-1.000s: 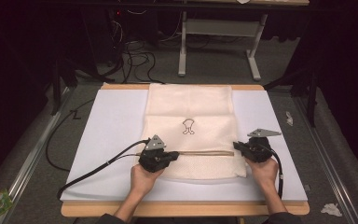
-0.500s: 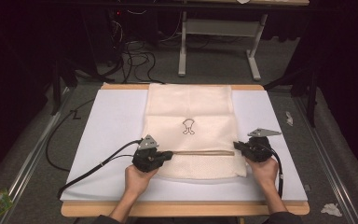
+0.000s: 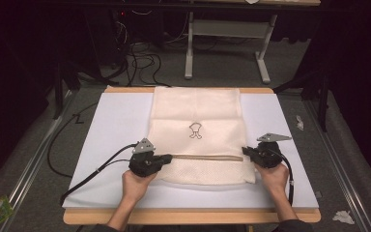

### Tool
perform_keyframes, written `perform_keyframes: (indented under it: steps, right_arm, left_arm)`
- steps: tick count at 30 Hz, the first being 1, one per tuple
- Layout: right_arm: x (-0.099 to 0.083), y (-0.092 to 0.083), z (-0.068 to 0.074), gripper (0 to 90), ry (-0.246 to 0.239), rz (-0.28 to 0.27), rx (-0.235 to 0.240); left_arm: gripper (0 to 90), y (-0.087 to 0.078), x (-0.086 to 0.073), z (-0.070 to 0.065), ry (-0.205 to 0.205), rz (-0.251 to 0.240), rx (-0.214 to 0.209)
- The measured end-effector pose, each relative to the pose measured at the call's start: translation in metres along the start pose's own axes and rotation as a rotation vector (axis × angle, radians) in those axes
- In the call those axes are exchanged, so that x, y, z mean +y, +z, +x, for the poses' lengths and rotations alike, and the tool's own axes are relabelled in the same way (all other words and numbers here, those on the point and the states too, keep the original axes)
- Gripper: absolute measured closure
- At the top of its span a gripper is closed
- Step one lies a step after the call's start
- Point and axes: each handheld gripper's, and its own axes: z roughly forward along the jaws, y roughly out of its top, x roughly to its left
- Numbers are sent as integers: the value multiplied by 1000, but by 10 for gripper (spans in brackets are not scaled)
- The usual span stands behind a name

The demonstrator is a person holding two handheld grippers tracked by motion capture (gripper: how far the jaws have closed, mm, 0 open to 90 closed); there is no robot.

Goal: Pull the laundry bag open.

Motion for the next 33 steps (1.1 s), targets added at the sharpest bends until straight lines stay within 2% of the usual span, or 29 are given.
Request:
perform_keyframes:
  steps: [21, 33]
  right_arm:
    - [-3, 1, 0, 881, -2, 9, -1]
    - [-2, -1, 1, 881, -11, 3, -1]
  left_arm:
    - [873, -19, -3, 10, -14, -30, 28]
    - [874, -24, -4, 13, -16, -30, 37]
